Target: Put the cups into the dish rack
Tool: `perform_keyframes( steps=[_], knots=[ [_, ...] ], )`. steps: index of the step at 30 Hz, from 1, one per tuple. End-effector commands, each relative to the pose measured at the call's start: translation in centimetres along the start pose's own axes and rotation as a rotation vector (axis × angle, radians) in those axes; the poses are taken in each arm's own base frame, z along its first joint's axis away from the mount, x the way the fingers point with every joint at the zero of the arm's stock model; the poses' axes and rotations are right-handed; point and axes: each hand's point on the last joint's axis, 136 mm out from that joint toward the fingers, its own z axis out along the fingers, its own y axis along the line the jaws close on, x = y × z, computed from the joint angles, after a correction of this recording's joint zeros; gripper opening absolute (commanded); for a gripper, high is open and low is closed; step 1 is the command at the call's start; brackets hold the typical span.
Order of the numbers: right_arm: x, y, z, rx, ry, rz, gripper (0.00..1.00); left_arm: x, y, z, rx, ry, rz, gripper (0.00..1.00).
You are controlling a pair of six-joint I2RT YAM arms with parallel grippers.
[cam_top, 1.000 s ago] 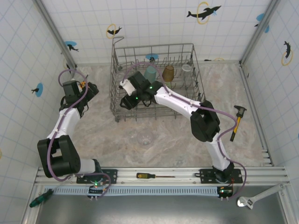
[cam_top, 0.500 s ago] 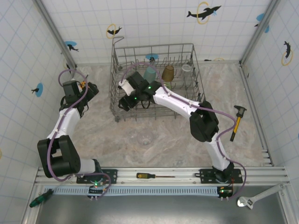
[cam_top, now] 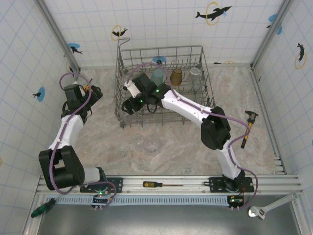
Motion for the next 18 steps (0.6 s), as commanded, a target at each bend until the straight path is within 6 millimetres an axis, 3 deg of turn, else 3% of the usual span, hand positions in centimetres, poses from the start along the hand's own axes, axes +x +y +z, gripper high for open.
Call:
perform_keyframes(
  steps=[1, 5, 9, 18],
  knots=[
    [-3.3, 0.1, -5.4, 0.031, -0.135, 0.01, 1.0, -1.4, -0.5, -1.2, 0.008, -0.062, 0.04, 0.97],
    [-2.1, -0.6, -7.2, 0.04, -0.165, 0.054, 1.0, -2.2, -3.2, -2.2, 0.117, -0.065, 0.093, 0.98],
    [-0.9, -1.2, -8.9, 0.04, -0.206, 0.09, 1.0, -3.0, -3.8, -3.1, 0.13, -0.094, 0.057, 0.98],
    [1.4, -4.2, -11.1, 0.035, -0.275, 0.202, 1.0, -1.8, -5.8, -5.5, 0.225, -0.034, 0.026, 0.98]
  ],
)
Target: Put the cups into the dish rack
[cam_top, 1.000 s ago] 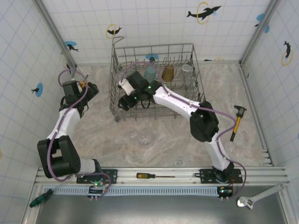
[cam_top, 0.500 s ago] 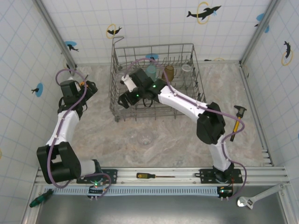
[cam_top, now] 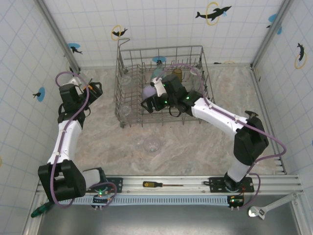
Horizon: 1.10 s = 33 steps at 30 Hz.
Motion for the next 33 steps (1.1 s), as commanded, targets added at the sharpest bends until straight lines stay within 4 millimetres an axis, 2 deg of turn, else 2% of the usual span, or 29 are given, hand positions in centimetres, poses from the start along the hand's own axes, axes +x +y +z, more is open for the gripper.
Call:
perform_keyframes(
  steps=[1, 4, 6, 16, 24, 29, 33],
  knots=[
    [-1.9, -0.1, -1.4, -0.029, -0.098, 0.035, 1.0, -0.7, -1.7, -1.9, 0.034, -0.011, -0.004, 0.98],
    [-1.7, -0.6, -1.7, -0.019, -0.106, 0.042, 1.0, -1.3, -1.8, -3.3, 0.018, -0.051, -0.017, 0.98],
    [-1.6, -0.8, -1.9, -0.014, -0.112, 0.047, 1.0, -0.8, -2.2, -3.8, 0.027, -0.038, -0.038, 0.98],
    [-1.3, -2.7, -4.5, 0.028, -0.16, 0.112, 1.0, 4.6, -4.4, -5.5, 0.04, 0.058, -0.045, 0.98],
    [0.0, -4.2, -5.8, 0.043, -0.172, 0.167, 1.0, 8.7, -5.9, -6.7, 0.068, 0.193, -0.003, 0.98],
    [0.8, -5.0, -6.4, 0.052, -0.177, 0.198, 1.0, 11.7, -6.1, -7.6, 0.068, 0.288, 0.022, 0.98],
    [1.2, -5.6, -6.9, 0.054, -0.194, 0.215, 1.0, 13.9, -5.2, -8.3, 0.061, 0.329, 0.012, 0.98]
  ],
)
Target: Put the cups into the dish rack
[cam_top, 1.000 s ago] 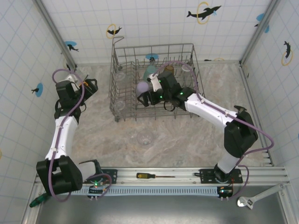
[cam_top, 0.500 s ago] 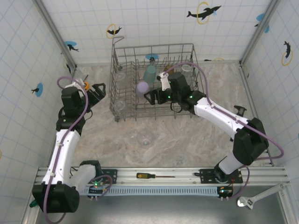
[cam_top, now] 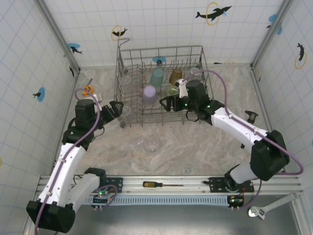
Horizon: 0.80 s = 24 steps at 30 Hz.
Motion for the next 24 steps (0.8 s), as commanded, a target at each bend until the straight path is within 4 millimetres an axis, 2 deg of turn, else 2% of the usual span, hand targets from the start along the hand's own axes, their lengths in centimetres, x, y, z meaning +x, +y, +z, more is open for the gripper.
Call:
perform_keyframes(
  steps=[1, 5, 11, 20, 24],
  knots=[
    [-1.2, 0.4, -1.3, -0.027, -0.068, 0.011, 1.0, 2.8, 1.7, -0.1, -0.044, 0.068, -0.031, 0.98],
    [-1.2, 0.2, -1.5, -0.026, -0.074, 0.022, 1.0, 4.3, 2.4, -0.2, -0.055, 0.092, -0.048, 0.98],
    [-1.1, -0.1, -1.6, -0.018, -0.08, 0.044, 1.0, 8.4, 2.4, 1.2, -0.1, 0.189, -0.005, 0.98],
    [-1.1, -0.4, -1.9, -0.001, -0.084, 0.063, 1.0, 13.1, 1.3, 2.0, -0.185, 0.204, 0.142, 0.98],
    [-1.0, -0.7, -2.0, 0.009, -0.084, 0.071, 1.0, 15.6, 1.0, 2.7, -0.182, 0.28, 0.165, 0.98]
  ],
)
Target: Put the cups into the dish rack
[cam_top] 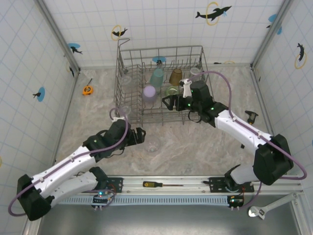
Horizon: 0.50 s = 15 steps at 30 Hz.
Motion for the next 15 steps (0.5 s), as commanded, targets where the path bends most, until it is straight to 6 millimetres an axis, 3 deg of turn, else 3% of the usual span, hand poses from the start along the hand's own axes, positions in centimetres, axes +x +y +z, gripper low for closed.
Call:
perform_keyframes(
  steps=[1, 8, 15],
  knots=[
    [-0.5, -0.3, -0.8, 0.011, -0.034, 0.009, 1.0, 0.9, 1.1, 1.3, -0.069, 0.008, -0.017, 0.98],
    [-0.4, -0.3, -0.9, 0.01, -0.031, 0.015, 1.0, 2.7, 0.8, 3.1, -0.108, 0.078, 0.03, 0.96],
    [-0.1, -0.8, -1.3, 0.019, -0.036, 0.019, 1.0, 3.4, 1.1, 3.8, -0.124, 0.104, 0.039, 0.75]
  ],
)
